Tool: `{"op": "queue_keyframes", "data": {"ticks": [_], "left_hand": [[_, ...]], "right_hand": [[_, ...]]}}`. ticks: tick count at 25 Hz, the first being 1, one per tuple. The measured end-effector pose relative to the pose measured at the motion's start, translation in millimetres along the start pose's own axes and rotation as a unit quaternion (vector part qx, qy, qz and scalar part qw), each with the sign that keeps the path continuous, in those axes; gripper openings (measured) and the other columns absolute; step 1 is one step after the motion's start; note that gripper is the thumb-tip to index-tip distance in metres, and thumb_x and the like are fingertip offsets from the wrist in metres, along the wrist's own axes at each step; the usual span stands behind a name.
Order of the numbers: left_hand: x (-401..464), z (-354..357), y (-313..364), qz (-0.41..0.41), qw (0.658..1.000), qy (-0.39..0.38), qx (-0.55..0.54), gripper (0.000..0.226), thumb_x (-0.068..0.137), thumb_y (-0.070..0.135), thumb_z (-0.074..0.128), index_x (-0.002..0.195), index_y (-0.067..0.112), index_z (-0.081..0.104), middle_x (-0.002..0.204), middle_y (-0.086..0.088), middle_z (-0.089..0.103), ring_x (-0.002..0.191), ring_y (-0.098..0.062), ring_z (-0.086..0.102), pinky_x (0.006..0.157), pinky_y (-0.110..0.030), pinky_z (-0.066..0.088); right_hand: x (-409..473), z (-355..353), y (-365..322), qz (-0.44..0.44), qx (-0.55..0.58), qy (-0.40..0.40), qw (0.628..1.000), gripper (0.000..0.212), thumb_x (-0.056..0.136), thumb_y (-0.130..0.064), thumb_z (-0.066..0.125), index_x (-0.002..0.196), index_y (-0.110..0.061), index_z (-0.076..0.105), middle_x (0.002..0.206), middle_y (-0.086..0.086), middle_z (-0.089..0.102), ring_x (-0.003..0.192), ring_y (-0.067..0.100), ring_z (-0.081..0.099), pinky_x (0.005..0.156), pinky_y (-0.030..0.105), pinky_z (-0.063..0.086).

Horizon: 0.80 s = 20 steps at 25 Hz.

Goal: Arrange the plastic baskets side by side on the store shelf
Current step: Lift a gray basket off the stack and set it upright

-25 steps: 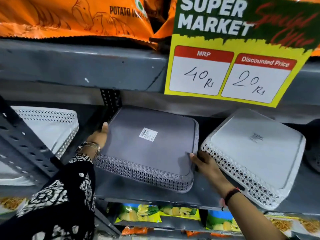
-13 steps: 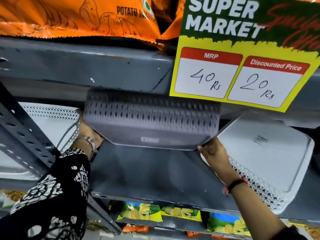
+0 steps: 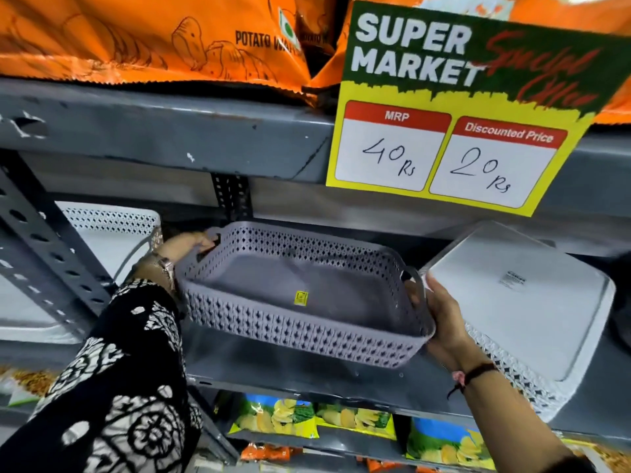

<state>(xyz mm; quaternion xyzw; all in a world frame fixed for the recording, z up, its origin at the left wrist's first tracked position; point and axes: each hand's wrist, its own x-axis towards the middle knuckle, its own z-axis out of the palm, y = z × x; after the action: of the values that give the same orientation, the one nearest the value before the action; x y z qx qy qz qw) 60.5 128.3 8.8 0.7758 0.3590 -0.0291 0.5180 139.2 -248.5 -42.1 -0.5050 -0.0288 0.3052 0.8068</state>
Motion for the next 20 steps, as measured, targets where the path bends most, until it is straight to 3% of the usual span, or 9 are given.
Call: {"op": "queue_keyframes", "data": {"ticks": [3, 6, 9, 10, 12, 13, 15, 17, 20], "left_hand": [[4, 5, -12, -0.005, 0.997, 0.000, 0.075, 0.047, 0.093, -0.001, 0.039, 0.140, 0.002, 0.034, 0.151, -0.013, 0.032, 0.139, -0.030, 0.030, 0.114, -0.035, 0.023], [7, 14, -30, -0.029, 0.992, 0.064, 0.102, 0.039, 0.093, 0.004, 0.044, 0.130, -0.007, 0.046, 0.137, -0.023, 0.048, 0.127, -0.036, 0.045, 0.108, -0.037, 0.034], [5, 19, -43, -0.041, 0.992, 0.104, 0.066, 0.026, 0.095, 0.013, 0.041, 0.106, -0.005, 0.055, 0.096, -0.024, 0.059, 0.081, -0.033, 0.058, 0.087, -0.039, 0.044], [5, 21, -45, -0.045, 0.991, 0.110, 0.065, 0.027, 0.096, 0.012, 0.038, 0.107, -0.006, 0.055, 0.094, -0.025, 0.056, 0.078, -0.032, 0.056, 0.086, -0.040, 0.044], [7, 21, -46, -0.044, 0.990, 0.121, 0.056, 0.035, 0.096, 0.008, 0.036, 0.124, -0.009, 0.049, 0.108, -0.031, 0.054, 0.098, -0.036, 0.057, 0.089, -0.040, 0.047], [9, 21, -46, -0.036, 0.990, 0.122, 0.057, 0.038, 0.096, 0.007, 0.035, 0.131, -0.007, 0.043, 0.112, -0.028, 0.055, 0.100, -0.033, 0.056, 0.082, -0.037, 0.048], [5, 20, -45, -0.030, 0.992, 0.115, 0.037, 0.042, 0.097, 0.008, 0.033, 0.138, 0.002, 0.038, 0.121, -0.021, 0.055, 0.088, -0.025, 0.053, 0.070, -0.030, 0.045], [5, 21, -48, -0.019, 0.993, 0.112, 0.028, 0.043, 0.096, 0.010, 0.034, 0.139, 0.007, 0.037, 0.133, -0.024, 0.052, 0.094, -0.024, 0.052, 0.081, -0.033, 0.044], [3, 24, -49, -0.016, 0.993, 0.115, 0.026, 0.043, 0.096, 0.014, 0.036, 0.139, 0.010, 0.037, 0.134, -0.024, 0.052, 0.104, -0.029, 0.055, 0.099, -0.043, 0.045]], "right_hand": [[3, 0, 7, 0.004, -0.046, 0.049, 0.998, 0.028, 0.092, -0.011, 0.038, 0.104, -0.005, 0.062, 0.074, 0.005, 0.075, 0.066, 0.020, 0.070, 0.058, 0.026, 0.058], [1, 3, 16, -0.013, -0.081, 0.074, 0.994, 0.029, 0.092, -0.004, 0.036, 0.106, -0.006, 0.061, 0.071, 0.005, 0.075, 0.061, 0.019, 0.069, 0.057, 0.026, 0.059], [-2, 10, 19, -0.022, -0.104, 0.094, 0.990, 0.029, 0.093, -0.003, 0.035, 0.097, -0.015, 0.062, 0.067, 0.002, 0.075, 0.057, 0.012, 0.069, 0.050, 0.019, 0.056], [-3, 13, 20, -0.024, -0.108, 0.097, 0.989, 0.030, 0.093, -0.003, 0.034, 0.093, -0.018, 0.061, 0.067, 0.001, 0.074, 0.056, 0.010, 0.069, 0.049, 0.018, 0.055], [-2, 14, 24, -0.025, -0.111, 0.103, 0.988, 0.031, 0.094, -0.003, 0.033, 0.092, -0.020, 0.059, 0.071, -0.001, 0.073, 0.056, 0.007, 0.068, 0.050, 0.017, 0.055], [-2, 15, 24, -0.024, -0.111, 0.101, 0.988, 0.030, 0.094, -0.003, 0.033, 0.097, -0.018, 0.058, 0.077, 0.002, 0.071, 0.057, 0.006, 0.068, 0.051, 0.017, 0.055], [-4, 17, 26, -0.028, -0.111, 0.104, 0.988, 0.027, 0.095, -0.003, 0.032, 0.103, -0.015, 0.054, 0.086, 0.004, 0.064, 0.056, 0.005, 0.068, 0.052, 0.016, 0.055], [-4, 16, 27, -0.027, -0.107, 0.111, 0.988, 0.026, 0.095, -0.002, 0.032, 0.102, -0.018, 0.052, 0.085, 0.004, 0.062, 0.053, 0.004, 0.067, 0.050, 0.015, 0.055], [-3, 14, 30, -0.031, -0.104, 0.122, 0.987, 0.026, 0.095, -0.004, 0.032, 0.102, -0.020, 0.052, 0.079, 0.001, 0.066, 0.052, 0.003, 0.066, 0.048, 0.015, 0.054]]}}
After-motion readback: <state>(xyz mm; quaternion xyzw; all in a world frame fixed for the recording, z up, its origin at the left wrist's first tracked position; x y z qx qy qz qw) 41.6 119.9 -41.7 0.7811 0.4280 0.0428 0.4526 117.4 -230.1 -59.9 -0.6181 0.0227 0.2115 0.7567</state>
